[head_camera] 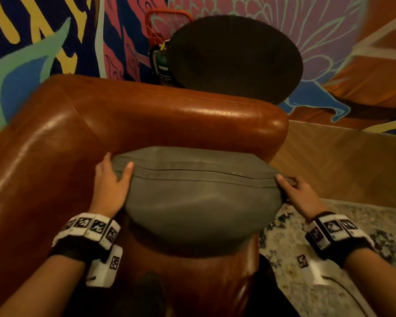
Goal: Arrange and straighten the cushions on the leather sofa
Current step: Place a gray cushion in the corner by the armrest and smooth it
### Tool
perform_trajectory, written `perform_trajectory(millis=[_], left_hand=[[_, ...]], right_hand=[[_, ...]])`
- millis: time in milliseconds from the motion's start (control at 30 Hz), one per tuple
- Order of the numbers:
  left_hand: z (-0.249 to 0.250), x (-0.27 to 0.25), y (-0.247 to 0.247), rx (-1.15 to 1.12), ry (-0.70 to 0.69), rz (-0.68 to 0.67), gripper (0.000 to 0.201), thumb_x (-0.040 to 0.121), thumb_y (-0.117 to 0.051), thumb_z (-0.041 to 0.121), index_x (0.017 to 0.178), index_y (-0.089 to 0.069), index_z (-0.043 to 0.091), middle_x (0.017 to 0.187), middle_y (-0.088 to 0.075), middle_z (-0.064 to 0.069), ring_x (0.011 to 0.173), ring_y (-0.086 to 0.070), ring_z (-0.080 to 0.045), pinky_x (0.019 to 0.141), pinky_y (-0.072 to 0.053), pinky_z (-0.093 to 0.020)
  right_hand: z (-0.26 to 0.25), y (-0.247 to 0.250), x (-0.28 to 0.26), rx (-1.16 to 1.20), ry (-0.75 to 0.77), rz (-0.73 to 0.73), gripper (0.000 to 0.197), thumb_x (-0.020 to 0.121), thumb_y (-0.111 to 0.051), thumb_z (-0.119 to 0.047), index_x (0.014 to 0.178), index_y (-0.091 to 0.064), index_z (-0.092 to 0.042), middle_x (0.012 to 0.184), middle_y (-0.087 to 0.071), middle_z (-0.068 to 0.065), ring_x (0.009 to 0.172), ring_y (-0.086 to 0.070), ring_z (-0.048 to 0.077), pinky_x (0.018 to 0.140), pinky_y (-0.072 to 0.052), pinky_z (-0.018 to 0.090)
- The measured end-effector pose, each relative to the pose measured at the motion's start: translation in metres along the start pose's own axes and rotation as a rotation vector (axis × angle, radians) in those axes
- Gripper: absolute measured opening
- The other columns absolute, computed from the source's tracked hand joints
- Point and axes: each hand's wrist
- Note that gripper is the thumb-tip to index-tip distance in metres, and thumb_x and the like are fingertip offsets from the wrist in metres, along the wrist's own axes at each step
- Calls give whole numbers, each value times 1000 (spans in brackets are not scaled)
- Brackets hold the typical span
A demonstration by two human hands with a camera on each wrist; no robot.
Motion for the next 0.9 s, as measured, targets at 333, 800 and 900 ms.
perform_trajectory(millis=[333,800,900], left_hand=[[1,-26,46,-605,31,66,18,74,-79,23,80,-63,19,72,-73,9,75,-67,-4,69,-53,-16],[4,30,3,-432,138,83,39,78,-76,10,106,-53,25,95,-66,-4,90,-65,-26,87,-53,-49],[17,17,-4,-275,80,233,29,84,-70,13,109,-56,13,107,-66,-15,93,-62,-26,85,-44,-28]], right_hand=[[-5,18,-63,570,92,-126,71,48,-91,-34,109,-67,-6,99,-78,5,87,-75,18,66,-61,25],[-4,-13,6,716,19,117,38,94,-60,-4,131,-53,0,106,-70,8,78,-72,6,60,-55,16],[-16,-21,-11,289,193,346,48,95,-60,-12,139,-44,-5,127,-61,10,114,-63,16,93,-51,29]])
Point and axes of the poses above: each hand's wrist, its own x-axis towards the middle knuckle, its own y-axis out of the back of the hand, z = x × y
